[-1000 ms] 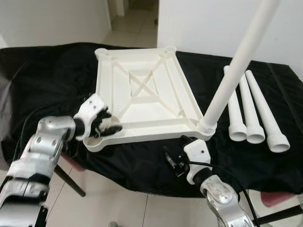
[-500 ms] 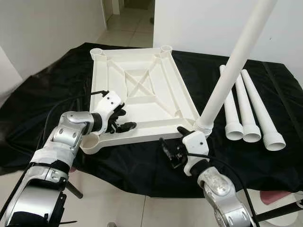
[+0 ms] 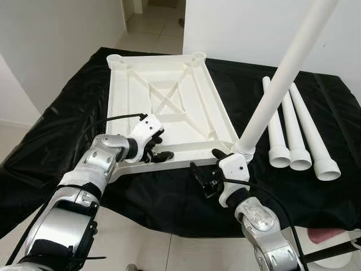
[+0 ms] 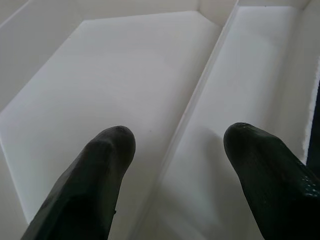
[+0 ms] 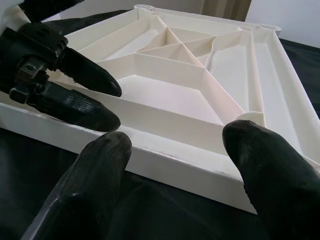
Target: Building children table
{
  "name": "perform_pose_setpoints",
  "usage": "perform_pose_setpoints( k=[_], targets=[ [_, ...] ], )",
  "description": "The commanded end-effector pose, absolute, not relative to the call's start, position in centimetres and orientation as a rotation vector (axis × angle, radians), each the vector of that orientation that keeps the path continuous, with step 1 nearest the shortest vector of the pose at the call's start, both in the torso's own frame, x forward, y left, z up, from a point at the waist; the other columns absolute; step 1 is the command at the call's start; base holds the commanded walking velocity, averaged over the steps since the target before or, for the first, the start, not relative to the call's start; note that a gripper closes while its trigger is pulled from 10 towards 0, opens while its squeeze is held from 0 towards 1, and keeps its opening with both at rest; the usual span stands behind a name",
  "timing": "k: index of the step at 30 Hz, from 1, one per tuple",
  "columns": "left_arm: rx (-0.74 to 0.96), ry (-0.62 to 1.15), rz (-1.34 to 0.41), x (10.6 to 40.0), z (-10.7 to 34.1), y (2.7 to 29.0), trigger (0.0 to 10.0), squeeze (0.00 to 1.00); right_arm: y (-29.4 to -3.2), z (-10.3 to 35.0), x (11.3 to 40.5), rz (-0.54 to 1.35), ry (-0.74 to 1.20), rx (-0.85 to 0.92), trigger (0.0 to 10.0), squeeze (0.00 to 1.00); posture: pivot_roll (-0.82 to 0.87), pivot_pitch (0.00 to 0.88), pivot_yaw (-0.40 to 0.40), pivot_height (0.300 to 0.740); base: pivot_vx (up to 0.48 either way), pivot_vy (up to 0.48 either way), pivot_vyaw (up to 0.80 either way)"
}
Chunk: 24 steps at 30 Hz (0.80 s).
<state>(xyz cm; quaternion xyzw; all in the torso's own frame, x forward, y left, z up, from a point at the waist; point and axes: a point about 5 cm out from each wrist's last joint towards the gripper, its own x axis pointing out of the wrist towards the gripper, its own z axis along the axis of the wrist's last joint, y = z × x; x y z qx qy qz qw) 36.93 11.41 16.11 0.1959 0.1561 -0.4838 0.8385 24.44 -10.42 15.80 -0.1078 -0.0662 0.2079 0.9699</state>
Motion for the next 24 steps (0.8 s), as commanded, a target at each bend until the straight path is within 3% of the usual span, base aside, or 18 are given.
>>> perform_pose_setpoints(
  k=[1, 3, 4, 18, 24],
  targets=[
    [0.447, 0.367, -0.918, 37.2, 15.1, 12.3, 4.7, 0.0, -10.7, 15.8, 24.3, 0.399, -0.125, -0.202, 10.0, 0.0, -0.13, 0.119, 0.035, 0.74, 0.0, 0.0, 0.0],
    [0.444, 0.371, -0.917, 37.2, 15.1, 12.4, 4.7, 0.0, -10.7, 15.8, 24.3, 0.397, -0.124, -0.201, 10.0, 0.0, -0.13, 0.119, 0.035, 0.74, 0.0, 0.0, 0.0],
    [0.441, 0.375, -0.92, 37.2, 15.0, 12.5, 0.0, 0.0, -10.7, 15.7, 24.3, 0.393, -0.123, -0.199, 10.0, 0.0, -0.13, 0.119, 0.04, 0.74, 0.0, 0.0, 0.0],
    [0.354, 0.388, -0.953, 36.7, 14.4, 11.9, 0.0, 0.0, -10.7, 15.8, 24.5, 0.376, -0.125, -0.188, 10.0, 0.0, -0.12, 0.113, 0.046, 0.74, 0.0, 0.0, 0.0],
    [0.205, 0.343, -0.922, 37.2, 16.0, 9.3, 0.0, 0.0, -10.7, 15.5, 24.6, 0.372, -0.118, -0.189, 10.0, 0.0, -0.11, 0.111, 0.047, 0.74, 0.0, 0.0, 0.0]
  ],
)
